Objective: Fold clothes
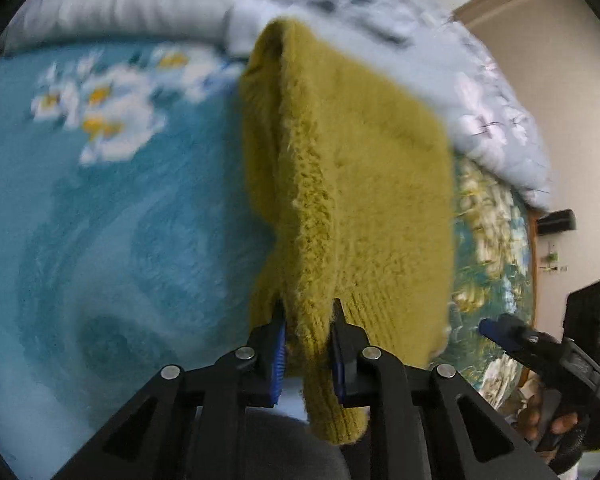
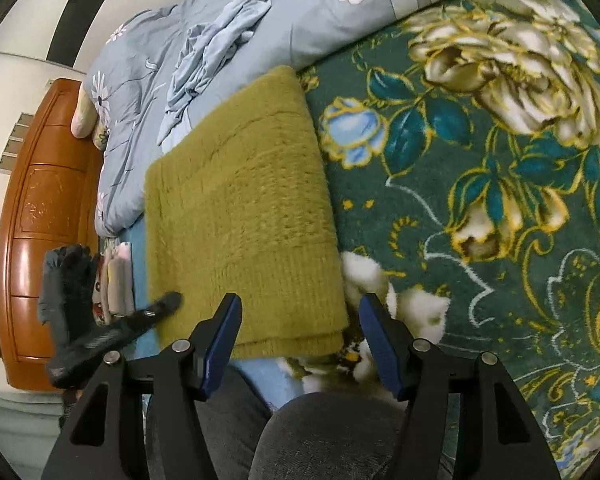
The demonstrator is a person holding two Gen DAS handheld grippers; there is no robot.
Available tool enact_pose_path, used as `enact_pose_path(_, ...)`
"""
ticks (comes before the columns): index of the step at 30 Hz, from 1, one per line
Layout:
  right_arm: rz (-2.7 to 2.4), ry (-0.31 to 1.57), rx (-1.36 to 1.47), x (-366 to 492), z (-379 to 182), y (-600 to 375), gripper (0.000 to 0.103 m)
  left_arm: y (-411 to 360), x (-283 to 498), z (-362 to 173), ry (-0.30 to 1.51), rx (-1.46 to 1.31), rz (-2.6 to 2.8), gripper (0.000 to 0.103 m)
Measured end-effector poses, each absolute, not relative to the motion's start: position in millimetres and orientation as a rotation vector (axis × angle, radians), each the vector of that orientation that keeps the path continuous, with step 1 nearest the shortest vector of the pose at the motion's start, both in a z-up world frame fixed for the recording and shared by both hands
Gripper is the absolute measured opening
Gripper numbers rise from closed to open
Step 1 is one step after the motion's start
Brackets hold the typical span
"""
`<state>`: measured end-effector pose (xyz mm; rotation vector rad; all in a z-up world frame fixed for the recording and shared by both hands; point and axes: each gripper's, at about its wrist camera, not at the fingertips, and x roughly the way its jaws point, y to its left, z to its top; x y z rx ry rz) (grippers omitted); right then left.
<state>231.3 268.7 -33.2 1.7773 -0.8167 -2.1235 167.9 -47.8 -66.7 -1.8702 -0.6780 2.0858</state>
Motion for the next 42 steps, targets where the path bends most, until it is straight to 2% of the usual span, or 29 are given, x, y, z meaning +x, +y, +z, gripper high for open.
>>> enact_pose_path(3, -2.095, -0.821, 1.805, 228, -44, 268, 0.063, -58, 168, -73, -0.779, -1.85, 2.082, 0.026)
enact_pose_path(6, -2.052, -0.828, 1.831, 222, -57, 262, 0.063, -61, 167, -69, -0.764, -1.825, 2.082, 0.032)
enact_pose_path(8, -2.036, -0.829, 1.841, 219, -62, 259, 0.063, -67, 165, -60, -0.782, -1.753, 2.094, 0.051)
enact_pose_path(9, -2.031, -0.83, 1.845, 217, -65, 258, 0.063, -71, 161, -57, -0.81, -1.718, 2.104, 0.067)
enact_pose_path(10, -2.027, -0.832, 1.85, 216, -67, 257, 0.063, -75, 157, -56, -0.842, -1.695, 2.107, 0.074)
enact_pose_path(19, -2.025, -0.854, 1.841, 212, -68, 263, 0.063, -94, 78, -93, -0.983, -1.644, 2.047, 0.079)
enact_pose_path(22, -2.041, -0.882, 1.845, 214, -66, 271, 0.063, -92, 68, -109, -0.968, -1.676, 2.028, 0.079)
enact_pose_path(26, -2.069, -0.89, 1.841, 220, -59, 282, 0.063, -100, 72, -118, -1.019, -1.584, 2.032, 0.079)
enact_pose_path(29, -2.082, -0.906, 1.849, 226, -56, 289, 0.063, -100, 68, -122, -1.062, -1.551, 2.011, 0.075)
enact_pose_path(30, -2.083, -0.911, 1.849, 227, -55, 289, 0.063, -99, 67, -123, -1.055, -1.548, 2.011, 0.065)
enact_pose_path(31, -2.086, -0.909, 1.851, 228, -54, 290, 0.063, -98, 65, -122, -1.024, -1.555, 2.023, 0.049)
enact_pose_path(34, -2.093, -0.903, 1.855, 231, -50, 291, 0.063, -95, 65, -114, -0.952, -1.561, 2.071, 0.033)
enact_pose_path(38, -2.102, -0.914, 1.837, 230, -43, 290, 0.063, -106, 78, -90, -0.939, -1.505, 2.134, 0.028)
enact_pose_path(42, -2.109, -0.888, 1.805, 227, -34, 283, 0.063, -137, 106, -68, -1.054, -1.418, 2.256, 0.027)
